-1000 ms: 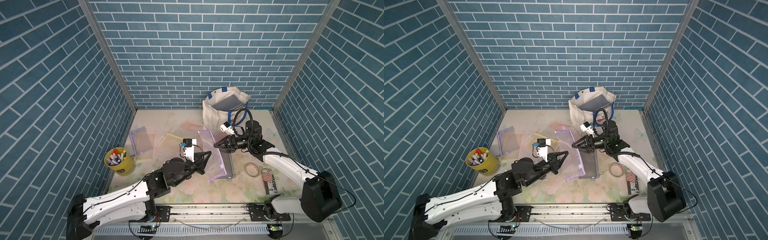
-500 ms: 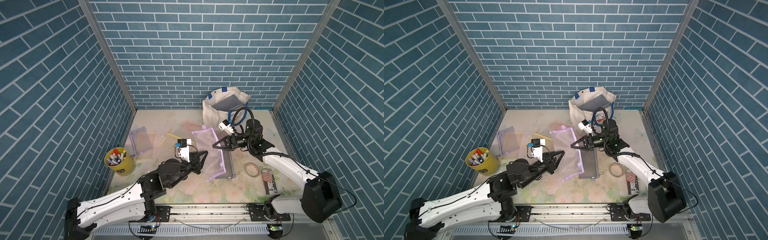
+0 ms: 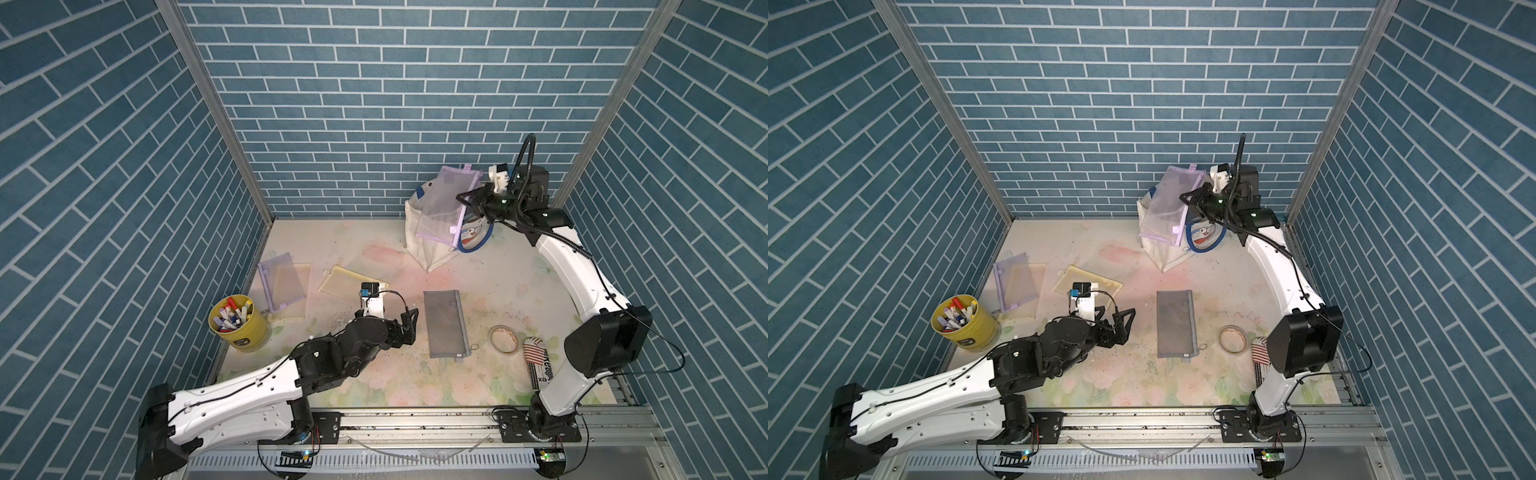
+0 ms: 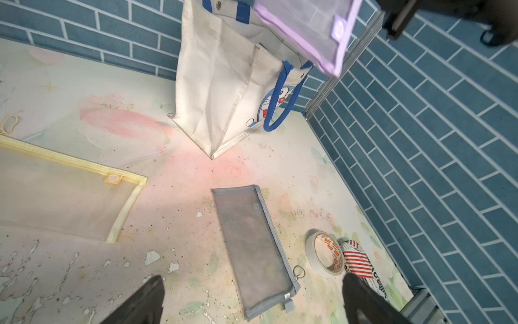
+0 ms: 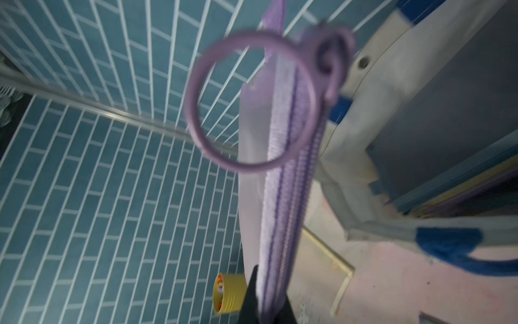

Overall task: Put the pencil pouch into the canvas bag
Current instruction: Place the pencil pouch in the canvas bag.

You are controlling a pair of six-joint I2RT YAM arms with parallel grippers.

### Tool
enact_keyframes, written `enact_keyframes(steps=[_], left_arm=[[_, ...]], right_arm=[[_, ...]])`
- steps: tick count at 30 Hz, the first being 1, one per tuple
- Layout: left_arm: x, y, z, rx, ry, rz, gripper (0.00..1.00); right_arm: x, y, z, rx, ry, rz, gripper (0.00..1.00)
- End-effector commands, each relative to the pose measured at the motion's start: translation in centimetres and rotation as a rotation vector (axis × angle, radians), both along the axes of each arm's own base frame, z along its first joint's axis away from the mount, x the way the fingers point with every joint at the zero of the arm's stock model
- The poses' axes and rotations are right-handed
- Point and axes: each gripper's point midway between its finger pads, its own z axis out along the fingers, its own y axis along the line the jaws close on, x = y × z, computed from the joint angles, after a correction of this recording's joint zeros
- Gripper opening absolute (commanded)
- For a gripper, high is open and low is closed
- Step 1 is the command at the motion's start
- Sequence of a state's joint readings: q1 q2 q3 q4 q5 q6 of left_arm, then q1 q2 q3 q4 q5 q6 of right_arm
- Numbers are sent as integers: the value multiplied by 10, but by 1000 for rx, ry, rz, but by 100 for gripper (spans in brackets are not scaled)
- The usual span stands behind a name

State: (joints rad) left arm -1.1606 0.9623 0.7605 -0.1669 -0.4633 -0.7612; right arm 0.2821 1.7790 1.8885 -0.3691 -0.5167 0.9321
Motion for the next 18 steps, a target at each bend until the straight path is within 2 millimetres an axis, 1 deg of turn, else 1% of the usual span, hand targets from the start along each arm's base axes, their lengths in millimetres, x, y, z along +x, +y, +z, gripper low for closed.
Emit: enact_keyframes(steps=[1, 3, 6, 9, 11, 12, 15, 16, 18], left_arm=[[3, -8, 8, 7, -32, 0, 99], [3, -16, 9, -15, -40, -6, 99], [0, -21, 11, -34, -58, -4, 99], [-2, -19, 12, -64, -71, 1, 99], [-3, -15, 14, -85, -80, 9, 99], [-4, -11, 16, -92, -85, 15, 99], [-4, 3, 25, -117, -110, 43, 99], [-4, 9, 22, -115, -114, 54, 99], [-5, 20, 23, -129, -127, 77, 99]], right_arm=[[50, -42, -3, -81, 35, -354, 0], [74, -51, -2, -90, 27, -447, 0], [97, -60, -13, -105, 49, -544, 0], [113, -65, -25, -149, 33, -607, 0], [120, -63, -33, -165, 36, -606, 0], [127, -59, -53, -196, 61, -598, 0], [128, -47, -76, -247, 77, -558, 0], [128, -43, -83, -254, 81, -545, 0], [126, -34, -100, -265, 104, -516, 0]])
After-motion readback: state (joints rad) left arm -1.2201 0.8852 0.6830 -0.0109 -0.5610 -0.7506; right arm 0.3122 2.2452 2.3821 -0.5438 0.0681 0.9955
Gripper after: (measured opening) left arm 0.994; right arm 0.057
